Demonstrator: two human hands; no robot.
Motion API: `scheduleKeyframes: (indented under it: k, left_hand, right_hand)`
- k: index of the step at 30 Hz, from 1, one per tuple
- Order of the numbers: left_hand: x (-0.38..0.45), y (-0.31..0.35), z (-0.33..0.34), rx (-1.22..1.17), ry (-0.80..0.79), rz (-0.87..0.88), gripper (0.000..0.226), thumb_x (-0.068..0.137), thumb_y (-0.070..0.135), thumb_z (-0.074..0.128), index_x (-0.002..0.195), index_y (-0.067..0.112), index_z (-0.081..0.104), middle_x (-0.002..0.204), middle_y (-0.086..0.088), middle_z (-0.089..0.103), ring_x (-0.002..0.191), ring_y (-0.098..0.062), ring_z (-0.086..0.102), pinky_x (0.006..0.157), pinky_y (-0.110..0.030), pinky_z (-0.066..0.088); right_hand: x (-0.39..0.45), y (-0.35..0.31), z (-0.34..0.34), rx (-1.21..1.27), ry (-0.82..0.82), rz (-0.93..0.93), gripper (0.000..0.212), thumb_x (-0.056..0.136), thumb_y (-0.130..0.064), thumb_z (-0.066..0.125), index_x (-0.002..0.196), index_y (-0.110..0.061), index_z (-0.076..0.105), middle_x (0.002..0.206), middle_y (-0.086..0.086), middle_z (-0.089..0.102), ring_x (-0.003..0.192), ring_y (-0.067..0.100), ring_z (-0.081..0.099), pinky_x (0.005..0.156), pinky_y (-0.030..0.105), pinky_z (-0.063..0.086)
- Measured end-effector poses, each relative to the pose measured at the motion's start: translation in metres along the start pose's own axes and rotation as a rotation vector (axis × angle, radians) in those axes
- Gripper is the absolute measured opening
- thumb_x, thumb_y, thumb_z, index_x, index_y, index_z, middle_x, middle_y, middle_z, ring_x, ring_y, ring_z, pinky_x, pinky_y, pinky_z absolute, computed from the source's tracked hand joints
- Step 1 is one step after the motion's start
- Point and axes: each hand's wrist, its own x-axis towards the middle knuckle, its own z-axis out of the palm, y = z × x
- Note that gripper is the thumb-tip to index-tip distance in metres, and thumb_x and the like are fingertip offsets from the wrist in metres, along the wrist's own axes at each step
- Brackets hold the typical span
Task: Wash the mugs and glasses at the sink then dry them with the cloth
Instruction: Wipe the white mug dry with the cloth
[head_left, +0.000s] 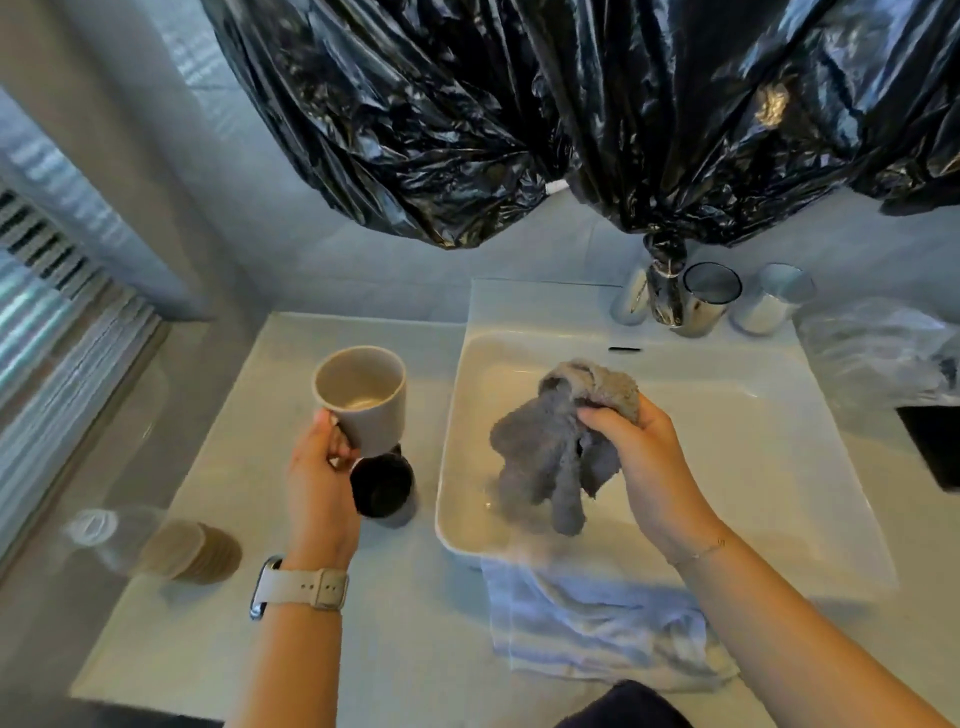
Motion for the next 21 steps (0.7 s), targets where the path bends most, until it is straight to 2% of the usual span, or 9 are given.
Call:
scheduleKeyframes:
  k: [2,4,8,16,21]
  left_hand:
    - [0.015,-0.005,-0.022,0.045,0.082,0.034,0.042,0.106,0.022,0.039,0.063,0.023,0.037,0.061,0.008,0.034,0.062,-0.007,0.033,0.073,-0.028,0.031]
    - [0.027,-0.018,-0.043,0.105,0.136,0.036,0.042,0.106,0.023,0.04,0.065,0.021,0.037,0.064,0.006,0.034,0.063,-0.008,0.034,0.073,-0.028,0.031]
    - [0.043,-0.052,-0.074,0.108,0.198,-0.038,0.041,0.106,0.026,0.042,0.065,0.022,0.04,0.066,0.004,0.034,0.064,-0.009,0.036,0.073,-0.027,0.033]
    - [0.051,-0.101,-0.091,0.086,0.221,-0.17,0.04,0.107,0.028,0.039,0.068,0.017,0.04,0.07,0.0,0.036,0.068,-0.01,0.04,0.083,-0.029,0.036]
    - [0.047,-0.116,-0.094,0.087,0.219,-0.188,0.04,0.107,0.024,0.039,0.068,0.017,0.039,0.068,0.005,0.037,0.066,-0.008,0.04,0.079,-0.029,0.034]
  right_hand:
    - [0.001,0.01,0.02,0.001,-0.017,0.024,0.022,0.09,-0.009,0.064,0.111,-0.011,0.068,0.096,-0.001,0.073,0.09,0.009,0.069,0.071,0.018,0.051]
    - [0.002,0.018,0.036,-0.005,-0.025,0.026,0.018,0.089,-0.014,0.066,0.107,-0.016,0.07,0.091,-0.009,0.075,0.088,0.004,0.07,0.067,0.013,0.051]
    - [0.006,0.03,0.056,-0.003,-0.025,0.068,0.016,0.089,-0.019,0.067,0.104,-0.021,0.07,0.091,-0.01,0.076,0.088,0.005,0.071,0.066,0.013,0.052]
    - [0.021,0.038,0.063,-0.049,0.046,0.128,0.015,0.089,-0.021,0.067,0.103,-0.019,0.071,0.092,-0.004,0.076,0.088,0.009,0.071,0.065,0.016,0.053]
    - [0.027,0.039,0.062,-0.054,0.066,0.123,0.013,0.09,-0.017,0.065,0.1,-0.021,0.072,0.087,-0.009,0.075,0.084,0.003,0.07,0.063,0.012,0.052]
